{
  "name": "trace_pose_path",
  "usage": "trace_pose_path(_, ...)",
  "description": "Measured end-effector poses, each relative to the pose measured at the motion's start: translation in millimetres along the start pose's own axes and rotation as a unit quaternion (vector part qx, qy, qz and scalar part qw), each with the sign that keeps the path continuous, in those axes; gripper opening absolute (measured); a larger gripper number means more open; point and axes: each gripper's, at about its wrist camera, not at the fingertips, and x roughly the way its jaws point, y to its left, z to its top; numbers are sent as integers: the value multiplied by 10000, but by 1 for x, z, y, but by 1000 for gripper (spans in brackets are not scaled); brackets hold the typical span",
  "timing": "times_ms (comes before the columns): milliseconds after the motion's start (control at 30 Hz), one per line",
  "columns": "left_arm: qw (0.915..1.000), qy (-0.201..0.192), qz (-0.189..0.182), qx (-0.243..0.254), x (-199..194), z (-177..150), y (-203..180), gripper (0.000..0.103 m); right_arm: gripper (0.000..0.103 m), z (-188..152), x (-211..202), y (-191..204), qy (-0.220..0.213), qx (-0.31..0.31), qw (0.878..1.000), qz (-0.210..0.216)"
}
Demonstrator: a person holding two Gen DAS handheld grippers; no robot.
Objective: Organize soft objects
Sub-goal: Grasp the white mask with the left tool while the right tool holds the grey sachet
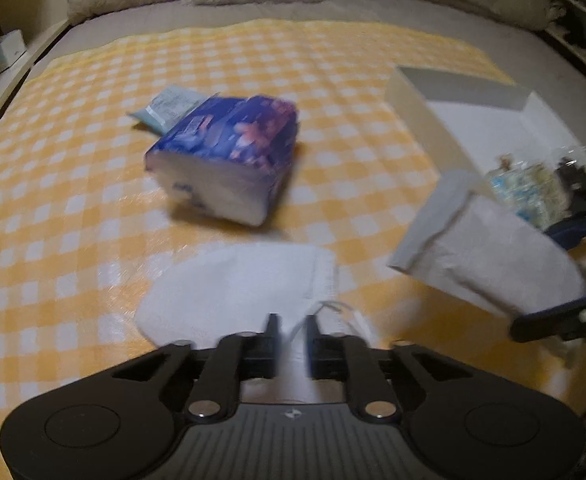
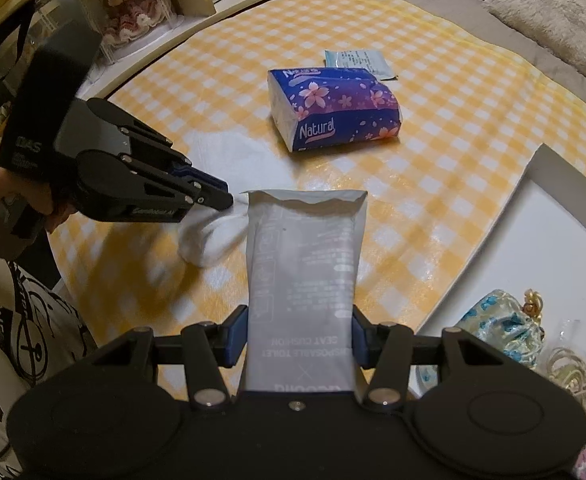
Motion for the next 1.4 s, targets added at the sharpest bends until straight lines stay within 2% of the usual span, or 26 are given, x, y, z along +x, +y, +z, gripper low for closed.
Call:
trace_pose_path(33, 10000, -36, -64, 3, -3, 1, -2, 64, 52, 0, -1, 0, -25, 20, 10000, 2)
trace_pose_path(67, 9999, -67, -99, 11, -5, 2, -4, 81, 52, 0, -3, -1, -59, 45, 10000, 8)
trace_pose_path(100, 9999, -92, -113, 17, -8, 3, -6, 85, 52, 0, -5, -2, -92, 72, 9999, 14)
trace_pose_path(200, 9999, -138, -27, 61, -12, 3, -14, 88, 52, 1, -11, -7, -187, 135, 9997, 33)
trace_pose_path(333, 9997, 207, 70, -141, 2, -1, -15, 90, 52, 1, -17, -15, -263, 198, 9994, 53)
trace_pose_path(433, 9984, 380, 369, -185, 19, -2, -18, 99, 52, 2, -19, -19, -286, 208, 9994, 67)
trace_pose_path(500, 9977, 314, 570, -184, 26, -2, -22, 103, 52, 2, -19, -20, -294, 205, 9993, 84)
trace_pose_path(667, 9962, 193, 810, -267, 35, -1, -18, 102, 52, 5, -17, -19, -296, 186, 9993, 119)
trace_pose_path(767, 9948, 172, 892, -468, 37, 7, -1, 97, 52, 5, -16, -19, -283, 171, 9993, 145)
trace_pose_path(833, 9946, 175, 858, -561, 35, 8, 6, 87, 52, 6, -16, -18, -271, 166, 9994, 157)
trace_pose_path(900, 9945, 156, 860, -579, 32, 9, 10, 68, 52, 7, -15, -19, -265, 160, 9994, 162)
trace_pose_path(1033, 9955, 5, 846, -437, 20, 6, 12, 42, 52, 8, -15, -18, -269, 193, 9994, 142)
trace_pose_path(1100, 9958, -53, 830, -387, 16, 4, 13, 12, 52, 8, -14, -17, -267, 211, 9994, 116)
trace_pose_path(1133, 9958, -89, 842, -354, 13, 3, 14, 9, 52, 8, -15, -16, -268, 217, 9994, 103)
trace_pose_path(1400, 9970, -277, 703, -158, -13, -1, 2, 8, 52, 9, -25, -11, -500, 294, 9983, -31)
